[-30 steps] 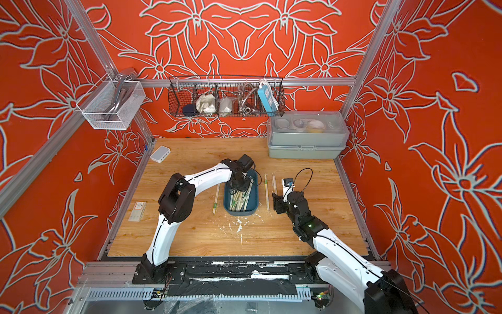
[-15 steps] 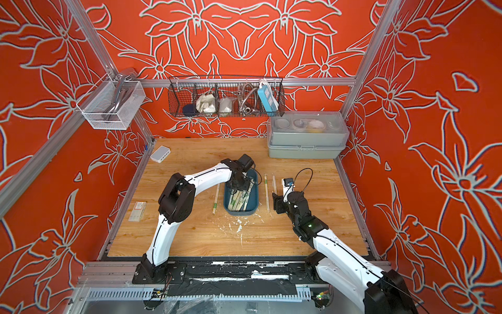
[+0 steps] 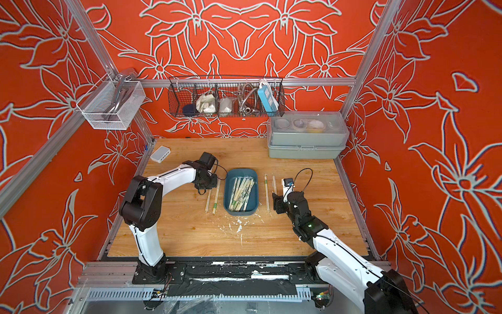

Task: Take the paired disposable chopsticks out of the storage box
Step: Place the paired disposable chopsticks at the center of the board.

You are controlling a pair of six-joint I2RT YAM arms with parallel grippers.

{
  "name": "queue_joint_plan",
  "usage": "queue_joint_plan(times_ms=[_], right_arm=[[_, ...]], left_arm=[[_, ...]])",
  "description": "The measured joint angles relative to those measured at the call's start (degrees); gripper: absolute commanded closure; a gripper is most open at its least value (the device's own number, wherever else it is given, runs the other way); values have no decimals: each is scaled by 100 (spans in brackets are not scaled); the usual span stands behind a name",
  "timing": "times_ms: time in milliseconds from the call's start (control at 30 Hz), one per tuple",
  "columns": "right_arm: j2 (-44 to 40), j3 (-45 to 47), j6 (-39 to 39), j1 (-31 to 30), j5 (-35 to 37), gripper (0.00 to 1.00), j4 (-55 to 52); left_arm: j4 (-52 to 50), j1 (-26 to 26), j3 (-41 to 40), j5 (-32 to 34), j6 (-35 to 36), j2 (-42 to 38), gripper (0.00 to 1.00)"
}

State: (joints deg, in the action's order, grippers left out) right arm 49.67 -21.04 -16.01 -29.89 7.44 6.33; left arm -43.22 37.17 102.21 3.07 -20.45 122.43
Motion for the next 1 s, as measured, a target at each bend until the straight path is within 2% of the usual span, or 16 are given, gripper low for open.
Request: queue_joint_plan(times_ms=[367, 633, 800, 1000], right_arm=[[-20, 0, 0, 0, 0, 31, -2], [-24, 0, 0, 0, 0, 31, -2], [-28, 0, 0, 0, 0, 31, -2], [-31, 0, 0, 0, -2, 31, 0]], left_arm=[[-299, -24, -55, 85, 4, -232, 100], [-479, -240, -186, 146, 9, -1156, 100], [-398, -680, -964, 179, 28, -1836, 100], [-68, -1443, -2127, 175, 76, -2144, 100]])
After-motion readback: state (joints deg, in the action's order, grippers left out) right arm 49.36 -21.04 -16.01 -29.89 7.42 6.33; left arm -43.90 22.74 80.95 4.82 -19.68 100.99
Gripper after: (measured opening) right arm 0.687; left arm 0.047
